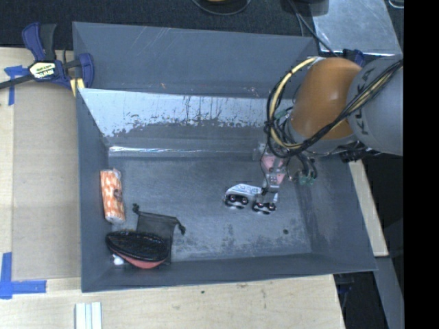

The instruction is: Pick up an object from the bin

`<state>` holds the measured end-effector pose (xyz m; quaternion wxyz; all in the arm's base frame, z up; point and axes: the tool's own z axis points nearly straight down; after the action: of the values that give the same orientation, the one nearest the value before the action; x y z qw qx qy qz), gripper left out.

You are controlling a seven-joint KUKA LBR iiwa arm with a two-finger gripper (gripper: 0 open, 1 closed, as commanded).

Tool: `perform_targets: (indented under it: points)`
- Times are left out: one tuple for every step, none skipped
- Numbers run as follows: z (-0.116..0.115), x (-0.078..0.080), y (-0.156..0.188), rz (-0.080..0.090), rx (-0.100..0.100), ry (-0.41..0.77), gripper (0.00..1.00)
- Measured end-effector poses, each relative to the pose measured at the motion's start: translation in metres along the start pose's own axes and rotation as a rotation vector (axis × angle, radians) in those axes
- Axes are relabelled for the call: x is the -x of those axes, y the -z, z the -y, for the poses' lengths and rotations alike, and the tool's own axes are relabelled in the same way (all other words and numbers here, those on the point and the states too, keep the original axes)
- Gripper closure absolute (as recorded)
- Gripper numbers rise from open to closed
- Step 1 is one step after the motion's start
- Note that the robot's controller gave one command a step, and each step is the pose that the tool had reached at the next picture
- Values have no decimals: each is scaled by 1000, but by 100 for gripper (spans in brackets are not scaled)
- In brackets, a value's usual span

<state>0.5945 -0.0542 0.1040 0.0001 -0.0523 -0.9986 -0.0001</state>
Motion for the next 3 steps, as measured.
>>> perform_targets:
  points:
    - [11,-18,34,7,0,-11,0]
    - [-50,-31,-37,-1,1,28,0]
    - [20,12,-33,11,0,-195,100]
